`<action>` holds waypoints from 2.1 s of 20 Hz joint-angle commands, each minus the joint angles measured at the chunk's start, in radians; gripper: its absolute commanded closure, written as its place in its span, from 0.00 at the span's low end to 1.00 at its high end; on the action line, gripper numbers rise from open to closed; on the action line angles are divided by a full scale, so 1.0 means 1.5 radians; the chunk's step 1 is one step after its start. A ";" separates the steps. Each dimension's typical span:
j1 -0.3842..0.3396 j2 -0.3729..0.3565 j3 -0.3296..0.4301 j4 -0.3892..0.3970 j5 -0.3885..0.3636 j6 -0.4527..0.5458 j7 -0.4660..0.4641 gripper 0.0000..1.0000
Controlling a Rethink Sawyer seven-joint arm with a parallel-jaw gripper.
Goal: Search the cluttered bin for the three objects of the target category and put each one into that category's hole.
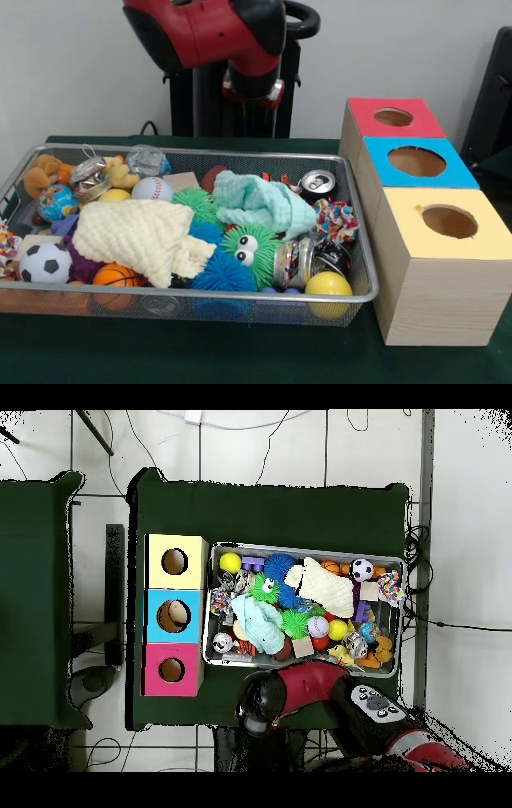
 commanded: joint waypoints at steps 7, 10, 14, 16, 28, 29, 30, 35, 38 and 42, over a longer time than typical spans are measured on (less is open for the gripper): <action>-0.051 -0.183 0.165 0.053 0.042 0.005 -0.144 0.00; -0.061 -0.180 0.177 0.044 0.037 0.012 -0.151 0.00; -0.084 -0.157 0.188 0.035 0.020 -0.022 -0.141 0.00; -0.092 -0.147 0.189 0.032 0.002 -0.031 -0.143 0.00; -0.123 -0.087 0.216 -0.059 -0.068 -0.064 -0.156 0.00; -0.130 -0.107 0.232 -0.064 -0.055 -0.045 -0.171 0.00; -0.128 -0.138 0.236 -0.075 -0.037 -0.017 -0.167 0.00; -0.162 -0.216 0.309 -0.094 0.010 0.003 -0.195 0.00; -0.139 -0.212 0.292 -0.121 -0.020 0.016 -0.176 0.00; -0.140 -0.193 0.298 -0.134 -0.014 0.022 -0.174 0.00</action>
